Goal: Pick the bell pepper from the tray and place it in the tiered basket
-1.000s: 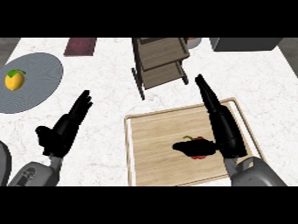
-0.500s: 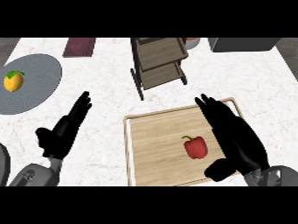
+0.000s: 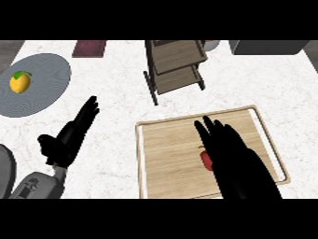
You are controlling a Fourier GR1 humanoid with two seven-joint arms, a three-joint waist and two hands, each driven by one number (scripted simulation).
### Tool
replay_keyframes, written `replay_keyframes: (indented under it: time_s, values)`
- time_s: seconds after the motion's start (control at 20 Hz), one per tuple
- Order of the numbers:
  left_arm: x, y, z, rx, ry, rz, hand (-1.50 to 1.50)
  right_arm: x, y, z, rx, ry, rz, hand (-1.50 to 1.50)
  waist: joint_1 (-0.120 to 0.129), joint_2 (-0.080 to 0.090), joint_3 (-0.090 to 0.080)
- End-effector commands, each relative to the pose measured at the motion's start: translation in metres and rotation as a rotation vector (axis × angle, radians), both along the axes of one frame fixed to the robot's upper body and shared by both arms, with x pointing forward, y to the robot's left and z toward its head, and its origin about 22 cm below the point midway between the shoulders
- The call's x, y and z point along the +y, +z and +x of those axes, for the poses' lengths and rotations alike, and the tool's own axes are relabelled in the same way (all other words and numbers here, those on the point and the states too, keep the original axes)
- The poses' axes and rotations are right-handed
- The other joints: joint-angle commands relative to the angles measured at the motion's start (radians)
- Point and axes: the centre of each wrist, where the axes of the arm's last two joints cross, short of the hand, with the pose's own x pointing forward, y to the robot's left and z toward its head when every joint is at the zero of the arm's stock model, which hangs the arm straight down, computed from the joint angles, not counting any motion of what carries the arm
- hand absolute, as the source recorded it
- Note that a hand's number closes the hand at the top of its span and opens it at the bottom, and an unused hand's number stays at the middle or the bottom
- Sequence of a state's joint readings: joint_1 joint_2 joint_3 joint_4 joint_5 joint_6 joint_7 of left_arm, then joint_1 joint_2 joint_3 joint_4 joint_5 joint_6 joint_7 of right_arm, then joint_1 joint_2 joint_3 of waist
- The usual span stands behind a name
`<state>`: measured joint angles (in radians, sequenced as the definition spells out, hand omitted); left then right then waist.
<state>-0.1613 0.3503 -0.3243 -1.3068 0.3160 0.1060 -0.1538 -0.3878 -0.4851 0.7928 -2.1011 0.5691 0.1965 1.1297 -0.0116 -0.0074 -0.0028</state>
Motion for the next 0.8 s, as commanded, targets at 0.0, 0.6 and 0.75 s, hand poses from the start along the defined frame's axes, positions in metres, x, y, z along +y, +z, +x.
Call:
replay_keyframes:
  time_s: [0.0,0.6,0.75]
  values:
    - [-0.003,0.021,0.015,-0.017,-0.022,-0.012,0.00,0.019,0.014,0.004,-0.031,-0.183,-0.069,-1.50,0.009,0.003,0.001]
    - [-0.004,0.000,0.000,-0.017,-0.011,-0.011,0.00,0.011,-0.060,0.025,0.123,-0.254,-0.147,-1.50,0.013,0.008,0.003]
    - [-0.014,0.006,-0.012,-0.009,-0.004,-0.004,0.00,0.001,-0.063,0.015,0.095,-0.256,-0.153,-1.50,0.013,0.005,0.003]
